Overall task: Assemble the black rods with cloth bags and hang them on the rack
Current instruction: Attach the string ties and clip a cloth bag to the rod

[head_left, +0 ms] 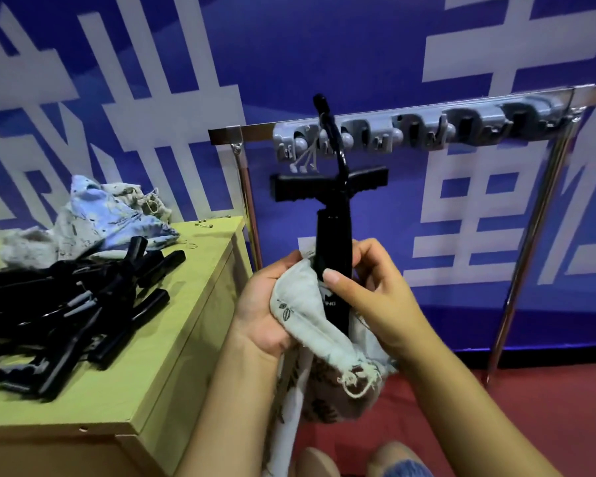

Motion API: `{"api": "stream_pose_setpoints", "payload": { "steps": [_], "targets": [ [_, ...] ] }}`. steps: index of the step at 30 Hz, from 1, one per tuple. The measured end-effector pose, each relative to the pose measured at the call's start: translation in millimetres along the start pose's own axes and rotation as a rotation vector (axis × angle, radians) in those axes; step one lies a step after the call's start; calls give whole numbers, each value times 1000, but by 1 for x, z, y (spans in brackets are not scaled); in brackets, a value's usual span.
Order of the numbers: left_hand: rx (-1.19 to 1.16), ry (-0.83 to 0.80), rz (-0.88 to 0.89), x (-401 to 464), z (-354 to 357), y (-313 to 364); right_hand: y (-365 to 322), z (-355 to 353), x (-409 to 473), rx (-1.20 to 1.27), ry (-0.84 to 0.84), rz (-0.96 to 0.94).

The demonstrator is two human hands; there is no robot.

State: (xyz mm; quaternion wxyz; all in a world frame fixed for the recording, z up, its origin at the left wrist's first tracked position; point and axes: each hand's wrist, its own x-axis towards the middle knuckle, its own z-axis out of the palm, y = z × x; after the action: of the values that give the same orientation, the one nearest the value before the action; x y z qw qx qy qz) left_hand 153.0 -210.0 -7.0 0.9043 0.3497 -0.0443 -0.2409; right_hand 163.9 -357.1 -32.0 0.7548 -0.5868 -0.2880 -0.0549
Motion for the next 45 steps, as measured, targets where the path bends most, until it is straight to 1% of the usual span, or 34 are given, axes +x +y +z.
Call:
{"api": "stream_pose_setpoints", "payload": {
  "steps": [2,5,7,8,9,10,12,14,15,19,20,22,23,25,26,28,29,31,33,35,37,40,42,43,45],
  "targets": [
    [45,-27,1,-2,-1,-1,-5,-6,4,-30,-61,19],
    [110,-67,29,0,-5,0,-8,-12,6,-56,-100,151],
    [129,-92,24,0,-2,3,-14,-16,6,-183,-159,273],
    [138,-104,23,-1,0,4,-18,-17,6,-251,-172,304],
    [165,-97,31,-2,2,4,-21,-18,7,-321,-155,289],
    [197,-76,54,-2,2,4,-23,-17,8,-387,-107,237],
    [294,16,176,-5,1,1,-20,-15,12,-462,46,115],
    [450,100,303,-14,1,-10,-14,-14,14,-452,177,74],
    [525,129,316,-18,-1,-17,-12,-14,15,-436,230,74],
    [951,268,231,-30,-16,-44,-10,-17,18,-394,396,69],
    [1005,317,224,-32,-19,-47,-10,-17,19,-365,421,69],
    [963,389,234,-34,-21,-47,-11,-18,20,-380,444,79],
    [930,418,271,-36,-21,-46,-14,-21,20,-430,434,85],
    [834,438,400,-38,-19,-40,-22,-27,19,-518,350,116],
    [761,418,469,-37,-15,-36,-28,-29,19,-509,281,126],
    [568,373,559,-34,-7,-31,-38,-30,16,-350,151,114],
    [505,380,594,-30,-3,-31,-41,-29,15,-251,98,100],
    [442,451,664,-22,2,-31,-41,-24,13,-147,1,81],
    [431,486,709,-18,3,-29,-37,-21,10,-90,-31,81],
    [410,498,730,-18,2,-27,-37,-24,9,38,-16,126],
    [389,532,730,-21,-1,-22,-42,-28,11,121,48,174],
    [301,551,714,-30,-4,-17,-48,-31,16,141,274,236],
    [280,638,743,-32,-6,-15,-49,-35,20,170,404,260],
    [302,696,765,-33,-9,-14,-51,-38,21,196,426,271],
    [379,788,783,-35,-17,-10,-55,-45,22,261,383,304]
  ]
}}
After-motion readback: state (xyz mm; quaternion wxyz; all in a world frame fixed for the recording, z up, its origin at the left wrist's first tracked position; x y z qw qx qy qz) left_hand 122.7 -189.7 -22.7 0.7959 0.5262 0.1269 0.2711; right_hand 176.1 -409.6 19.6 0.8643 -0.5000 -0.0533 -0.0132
